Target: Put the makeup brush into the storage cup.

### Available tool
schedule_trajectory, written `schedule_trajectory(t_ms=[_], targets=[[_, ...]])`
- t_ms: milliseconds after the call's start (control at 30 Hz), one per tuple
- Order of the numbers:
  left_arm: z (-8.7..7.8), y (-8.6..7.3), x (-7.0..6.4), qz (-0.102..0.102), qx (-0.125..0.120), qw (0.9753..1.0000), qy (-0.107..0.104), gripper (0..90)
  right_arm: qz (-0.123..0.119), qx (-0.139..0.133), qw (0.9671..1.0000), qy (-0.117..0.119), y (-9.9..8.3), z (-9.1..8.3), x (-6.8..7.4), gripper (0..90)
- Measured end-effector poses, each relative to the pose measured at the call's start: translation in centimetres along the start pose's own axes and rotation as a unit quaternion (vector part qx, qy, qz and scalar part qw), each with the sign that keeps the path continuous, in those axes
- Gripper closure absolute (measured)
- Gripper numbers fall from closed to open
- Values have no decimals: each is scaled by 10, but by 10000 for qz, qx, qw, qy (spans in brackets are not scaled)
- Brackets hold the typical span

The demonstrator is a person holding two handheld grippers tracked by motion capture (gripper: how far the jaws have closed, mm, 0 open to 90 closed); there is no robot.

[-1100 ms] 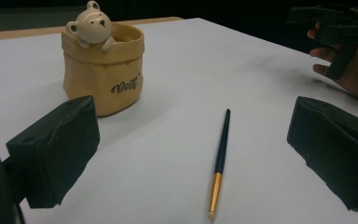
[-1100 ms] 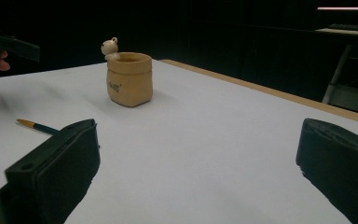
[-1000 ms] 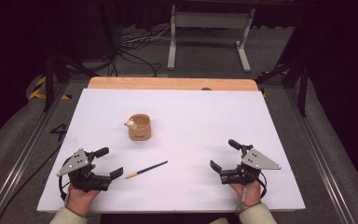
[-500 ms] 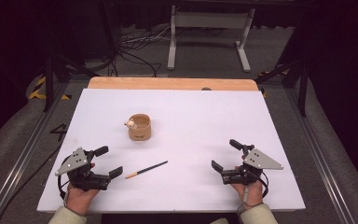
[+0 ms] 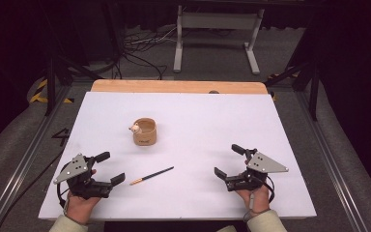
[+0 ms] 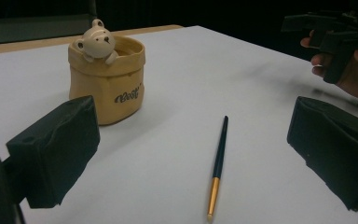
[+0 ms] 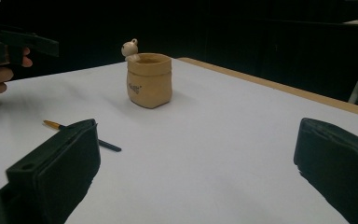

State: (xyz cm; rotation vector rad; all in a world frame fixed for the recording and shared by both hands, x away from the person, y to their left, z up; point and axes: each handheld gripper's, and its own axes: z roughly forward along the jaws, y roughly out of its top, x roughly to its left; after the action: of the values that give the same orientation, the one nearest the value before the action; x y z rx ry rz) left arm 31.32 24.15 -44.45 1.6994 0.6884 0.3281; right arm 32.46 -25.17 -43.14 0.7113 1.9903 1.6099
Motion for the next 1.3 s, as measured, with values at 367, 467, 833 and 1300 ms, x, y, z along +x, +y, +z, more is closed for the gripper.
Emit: schedule_trajectory(t_ms=[367,467,833,1300], targets=[[1,10,-5,172,210,9995,-175,38,85,-1,10000,51,0,1,-1,1],[2,18,-4,220,346,9988,-272,51,134,19,9999,54,0,1,-2,1],[21,44,-13,354,1315,9901,-328,63,100,54,9999,-33,1,-2,-4,0],[53,59,-23,559,2634,9623,-376,63,162,-33,9998,68,4,-7,-6,3]])
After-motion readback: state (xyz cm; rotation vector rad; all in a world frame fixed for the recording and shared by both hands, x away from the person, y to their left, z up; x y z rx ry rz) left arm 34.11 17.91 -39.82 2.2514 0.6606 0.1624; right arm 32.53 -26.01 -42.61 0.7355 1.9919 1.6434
